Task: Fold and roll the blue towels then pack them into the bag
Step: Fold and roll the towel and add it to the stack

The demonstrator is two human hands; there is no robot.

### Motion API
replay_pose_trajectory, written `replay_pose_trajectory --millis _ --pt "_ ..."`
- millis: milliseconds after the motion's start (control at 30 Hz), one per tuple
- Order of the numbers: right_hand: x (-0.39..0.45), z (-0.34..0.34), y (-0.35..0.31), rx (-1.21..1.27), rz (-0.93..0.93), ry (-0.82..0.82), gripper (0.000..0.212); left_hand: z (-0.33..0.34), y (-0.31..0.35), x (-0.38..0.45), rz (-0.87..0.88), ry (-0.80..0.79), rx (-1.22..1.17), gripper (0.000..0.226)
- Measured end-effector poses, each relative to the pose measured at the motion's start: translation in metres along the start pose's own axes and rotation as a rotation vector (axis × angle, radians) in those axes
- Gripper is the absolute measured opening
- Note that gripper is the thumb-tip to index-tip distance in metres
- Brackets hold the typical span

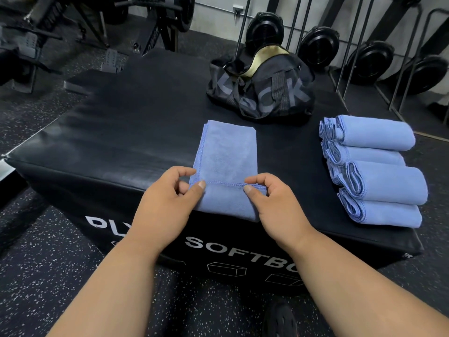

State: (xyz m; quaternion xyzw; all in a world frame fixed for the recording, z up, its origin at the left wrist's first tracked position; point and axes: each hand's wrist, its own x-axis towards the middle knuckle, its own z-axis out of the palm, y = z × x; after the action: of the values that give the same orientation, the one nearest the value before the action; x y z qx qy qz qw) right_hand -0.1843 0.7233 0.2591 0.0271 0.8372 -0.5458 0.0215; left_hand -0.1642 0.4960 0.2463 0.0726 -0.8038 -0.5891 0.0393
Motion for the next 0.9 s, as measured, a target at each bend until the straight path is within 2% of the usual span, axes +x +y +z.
replay_pose_trajectory --millis 233,500,767,900 --pt "0.005 0.005 0.001 0.054 0.059 0.075 0.006 0.001 -0.003 0.002 -0.015 0.005 0.096 0.021" --pt "0.002 0.006 0.006 -0.035 -0.007 0.129 0.003 0.005 -0.002 0.001 -0.029 0.038 0.097 0.025" --pt "0.0 0.009 0.005 -0.118 -0.036 0.108 0.015 0.009 0.004 -0.003 -0.024 0.121 0.173 0.031" --pt "0.0 0.007 0.005 -0.012 -0.052 0.096 0.017 0.008 0.01 -0.006 0.024 0.135 0.113 0.029"
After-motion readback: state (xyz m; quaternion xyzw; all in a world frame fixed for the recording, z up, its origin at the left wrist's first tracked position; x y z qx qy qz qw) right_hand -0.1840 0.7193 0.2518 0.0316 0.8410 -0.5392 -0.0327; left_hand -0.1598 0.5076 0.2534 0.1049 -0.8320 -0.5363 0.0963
